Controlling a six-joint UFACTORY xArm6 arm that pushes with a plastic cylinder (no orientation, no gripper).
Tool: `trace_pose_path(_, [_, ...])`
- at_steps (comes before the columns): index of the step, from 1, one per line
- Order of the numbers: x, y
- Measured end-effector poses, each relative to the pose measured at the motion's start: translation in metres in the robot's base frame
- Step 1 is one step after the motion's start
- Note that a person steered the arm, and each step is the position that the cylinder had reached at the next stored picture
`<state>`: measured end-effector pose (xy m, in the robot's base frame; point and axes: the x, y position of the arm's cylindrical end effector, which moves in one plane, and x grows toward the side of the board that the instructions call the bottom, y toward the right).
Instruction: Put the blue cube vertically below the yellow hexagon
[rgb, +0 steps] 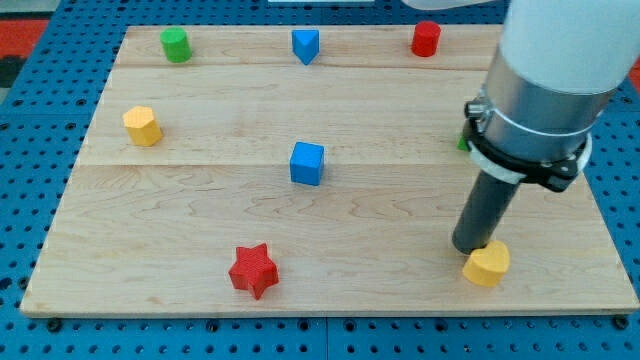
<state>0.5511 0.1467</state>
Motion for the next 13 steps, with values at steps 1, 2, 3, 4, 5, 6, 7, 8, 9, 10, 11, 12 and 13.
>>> trace_pose_path(1, [-0.058, -0.043])
trace_pose_path(2, [-0.104, -0.071])
trace_pose_path(3, [-0.104, -0.139])
trace_pose_path(4, [-0.115, -0.136])
trace_pose_path(5, [-0.118, -0.152])
trace_pose_path(6, [-0.114, -0.194])
trace_pose_path(7, [-0.114, -0.218])
trace_pose_path(8, [-0.076, -0.260])
trace_pose_path(9, [-0.064, -0.270])
trace_pose_path(10, [-0.073, -0.263])
trace_pose_path(11, [-0.075, -0.256])
trace_pose_path(12, [-0.044, -0.221])
trace_pose_path(13, [-0.025, -0.289])
